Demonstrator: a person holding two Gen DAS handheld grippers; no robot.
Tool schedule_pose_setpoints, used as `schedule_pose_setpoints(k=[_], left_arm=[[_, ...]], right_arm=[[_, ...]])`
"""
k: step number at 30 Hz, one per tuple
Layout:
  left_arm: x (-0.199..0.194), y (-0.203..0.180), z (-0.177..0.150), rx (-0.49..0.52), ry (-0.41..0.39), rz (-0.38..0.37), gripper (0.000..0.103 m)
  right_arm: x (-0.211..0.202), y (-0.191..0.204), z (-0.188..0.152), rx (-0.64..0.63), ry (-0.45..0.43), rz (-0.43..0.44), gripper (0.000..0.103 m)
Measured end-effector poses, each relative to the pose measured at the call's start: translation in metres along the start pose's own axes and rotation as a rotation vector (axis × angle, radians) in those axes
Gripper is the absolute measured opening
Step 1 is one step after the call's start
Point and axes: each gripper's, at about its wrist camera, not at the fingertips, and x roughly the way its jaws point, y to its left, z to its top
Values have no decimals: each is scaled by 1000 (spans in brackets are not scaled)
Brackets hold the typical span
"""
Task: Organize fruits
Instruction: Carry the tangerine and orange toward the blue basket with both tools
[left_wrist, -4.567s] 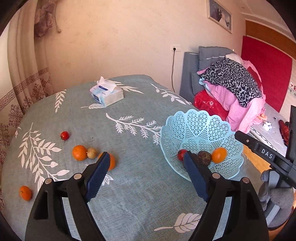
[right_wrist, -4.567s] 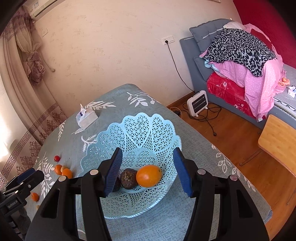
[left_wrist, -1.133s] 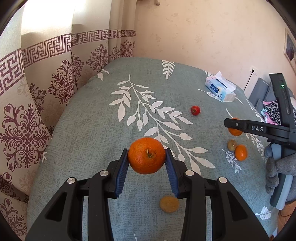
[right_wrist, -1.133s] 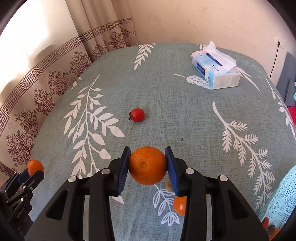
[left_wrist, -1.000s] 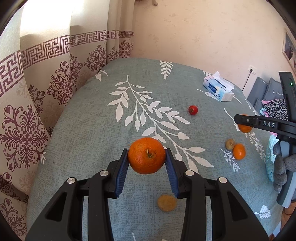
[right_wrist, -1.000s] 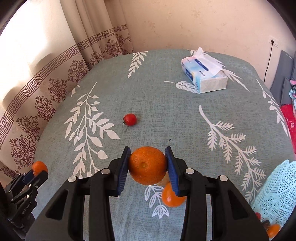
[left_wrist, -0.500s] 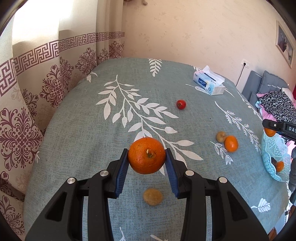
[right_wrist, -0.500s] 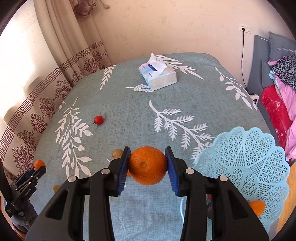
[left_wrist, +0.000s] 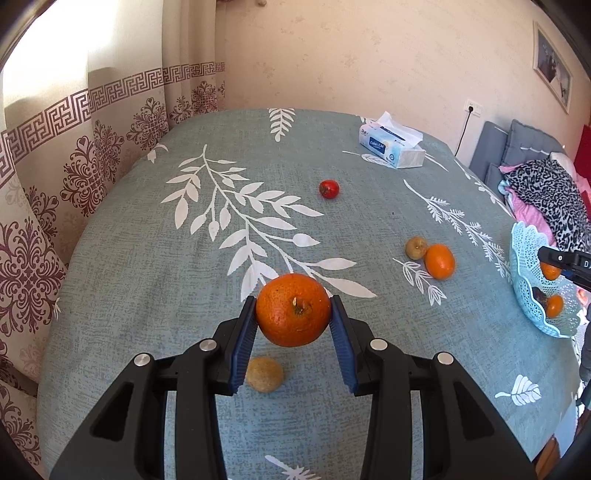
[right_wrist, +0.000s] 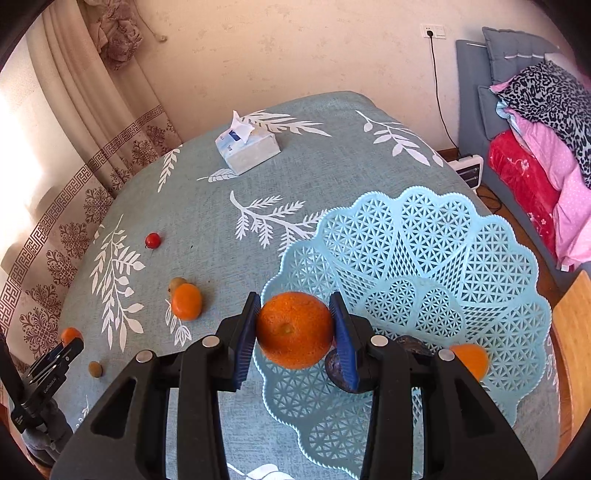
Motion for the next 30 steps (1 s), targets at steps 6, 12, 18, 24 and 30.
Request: schedule_pose_setpoints(k=[6,12,18,24,30], left_arm=[[2,-15,-6,32,13,-16,40],[4,-26,-12,53,25,-29,40],[4,-37,-13,68,29,-43,40],[5,-54,-15,91,36,-65,40],[6,-77,-11,138,38,-81,40]], right_arm=[[-8,-7,-12,17,-1,25,40],[-23,-18,-22,34,-23,33,40],[-35,-35,-35,53,-25,12,40],[-35,-49,-43,92,-4,15,40],[-44,-55,-43,112,-39,35,48]])
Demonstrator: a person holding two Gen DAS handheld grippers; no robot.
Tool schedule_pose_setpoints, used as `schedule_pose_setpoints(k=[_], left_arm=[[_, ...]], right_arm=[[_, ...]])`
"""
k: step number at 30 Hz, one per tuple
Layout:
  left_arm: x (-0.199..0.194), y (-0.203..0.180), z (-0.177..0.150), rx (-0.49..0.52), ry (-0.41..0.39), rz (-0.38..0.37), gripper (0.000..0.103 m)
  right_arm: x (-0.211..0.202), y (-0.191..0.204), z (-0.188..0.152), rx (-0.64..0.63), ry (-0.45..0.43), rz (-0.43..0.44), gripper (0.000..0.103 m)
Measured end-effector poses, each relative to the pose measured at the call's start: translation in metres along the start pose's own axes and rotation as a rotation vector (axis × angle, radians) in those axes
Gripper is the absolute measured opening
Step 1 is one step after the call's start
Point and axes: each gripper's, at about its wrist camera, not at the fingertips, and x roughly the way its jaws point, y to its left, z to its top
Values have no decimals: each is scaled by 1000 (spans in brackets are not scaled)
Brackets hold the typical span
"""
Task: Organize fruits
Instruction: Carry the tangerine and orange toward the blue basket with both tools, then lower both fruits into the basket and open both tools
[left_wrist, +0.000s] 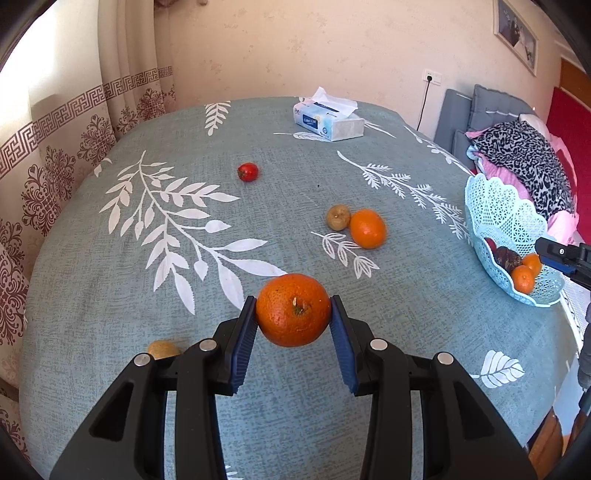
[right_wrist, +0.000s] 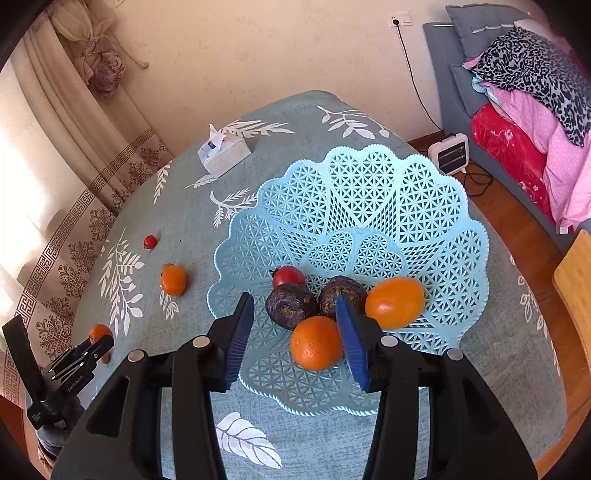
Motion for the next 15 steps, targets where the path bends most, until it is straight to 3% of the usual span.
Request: schedule_pose_setpoints(k=[4,15], left_arm=[[-1,-20,9,37,-4,-32,40],[7,-99,36,156,-2,-164,40]], right_arm=[[-9,-6,2,16,-37,5,48],[-37,-33,8,66,-197,-82,48]])
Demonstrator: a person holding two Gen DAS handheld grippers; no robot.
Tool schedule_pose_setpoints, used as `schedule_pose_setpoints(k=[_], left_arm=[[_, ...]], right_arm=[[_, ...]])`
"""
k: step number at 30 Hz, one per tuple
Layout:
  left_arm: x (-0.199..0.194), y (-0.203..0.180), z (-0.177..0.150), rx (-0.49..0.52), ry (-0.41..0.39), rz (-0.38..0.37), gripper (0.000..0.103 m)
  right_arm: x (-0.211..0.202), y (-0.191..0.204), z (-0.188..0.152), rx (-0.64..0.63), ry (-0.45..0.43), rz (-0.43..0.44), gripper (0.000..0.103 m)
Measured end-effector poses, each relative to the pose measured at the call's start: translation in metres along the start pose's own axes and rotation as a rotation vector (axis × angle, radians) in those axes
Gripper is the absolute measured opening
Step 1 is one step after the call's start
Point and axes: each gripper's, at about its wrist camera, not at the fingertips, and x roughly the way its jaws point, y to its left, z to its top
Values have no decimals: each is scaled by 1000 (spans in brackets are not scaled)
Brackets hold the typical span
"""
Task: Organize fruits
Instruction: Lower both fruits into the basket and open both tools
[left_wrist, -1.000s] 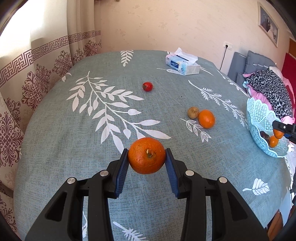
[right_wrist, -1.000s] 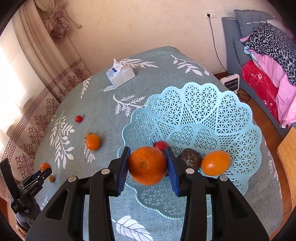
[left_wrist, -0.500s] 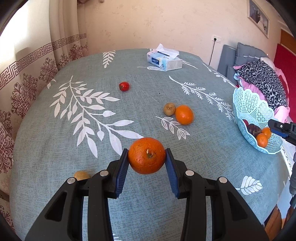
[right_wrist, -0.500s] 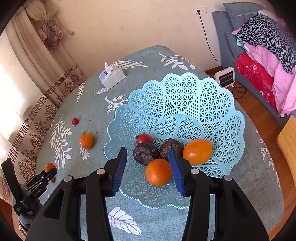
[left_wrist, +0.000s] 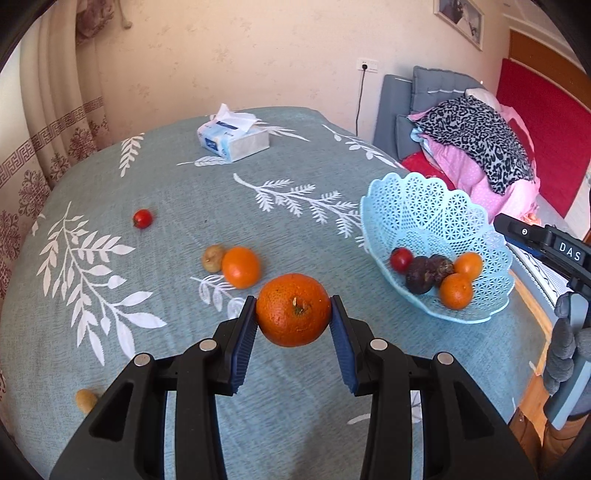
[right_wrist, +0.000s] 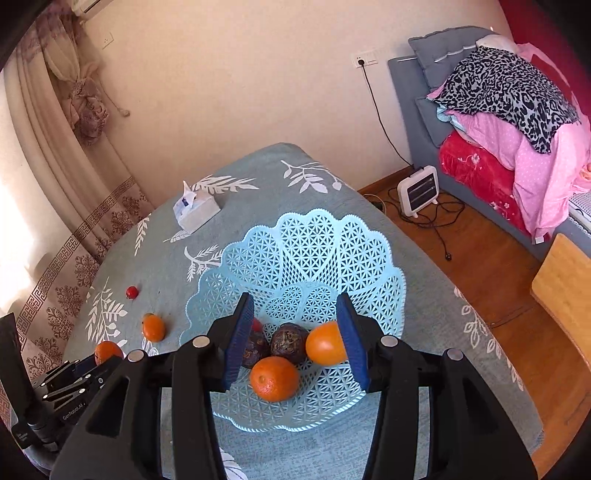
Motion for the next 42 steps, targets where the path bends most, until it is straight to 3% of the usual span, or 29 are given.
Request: schedule_pose_setpoints(k=[8,20,24,28,36,38,42], left_arm=[[32,-45,31,57,8,-78,40],[76,-98,57,132,14,-121,40],[82,-106,56,147,8,-98,41],[77,-103,54,152,-30,-62,62],[69,-94,47,178,-74,47,66],[66,-91,45,183,-87,71,78],[55,-89,41,213,-128,112,80]], right_arm=[[1,-14,1,41,-9,6,48],[0,-31,1,89,-30,-12,48],[2,-35,0,96,-25,-14,48],[4,-35,-2,96,-21,-20,48],[1,-25,-5,61,-39,-36,52],[0,-22,-6,49,-50,-42,52],[-4,-17,-6,26,-77,-57,52]])
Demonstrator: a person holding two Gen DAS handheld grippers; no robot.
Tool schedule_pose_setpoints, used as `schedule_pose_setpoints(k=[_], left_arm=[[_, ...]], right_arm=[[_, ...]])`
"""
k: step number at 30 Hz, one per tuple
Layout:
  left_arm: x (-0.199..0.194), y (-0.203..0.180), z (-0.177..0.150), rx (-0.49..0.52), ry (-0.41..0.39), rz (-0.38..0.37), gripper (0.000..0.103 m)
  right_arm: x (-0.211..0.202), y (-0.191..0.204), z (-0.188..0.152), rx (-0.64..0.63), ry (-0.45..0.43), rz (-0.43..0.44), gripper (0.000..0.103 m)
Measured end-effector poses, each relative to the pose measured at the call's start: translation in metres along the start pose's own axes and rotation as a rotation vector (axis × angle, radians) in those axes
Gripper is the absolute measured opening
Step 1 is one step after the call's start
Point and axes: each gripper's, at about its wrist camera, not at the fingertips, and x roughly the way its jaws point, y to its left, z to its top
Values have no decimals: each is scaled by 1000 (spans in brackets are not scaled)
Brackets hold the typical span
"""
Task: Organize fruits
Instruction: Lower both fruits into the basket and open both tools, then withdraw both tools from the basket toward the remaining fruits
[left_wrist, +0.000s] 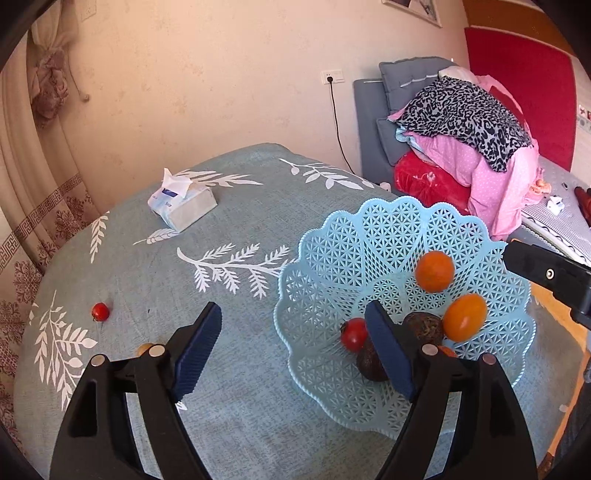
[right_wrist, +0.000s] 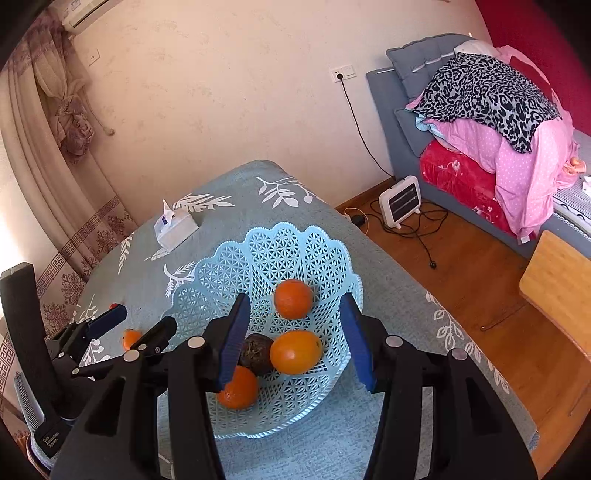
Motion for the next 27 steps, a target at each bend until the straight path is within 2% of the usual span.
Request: schedule_pose_setpoints(k=[3,6,10,18,27], left_arm=[[-7,4,-2,12,-21,20,85],[-13,8,-6,15,-40,44,87],[-22,16,-12,3,-50,66,89],[-38,40,-24,-52,-55,104,89],[-63,86,-49,-152,-51,133,89]], right_arm=[[-3,5,-1,-20,-20,-8,53],[-8,11,-2,-43,-53,-17,62],[-13,21,-4,-85,-84,-26,63],[-15,39,-9,-132,-90,-14,63],[-13,68,-19,-194,-74,24,63]])
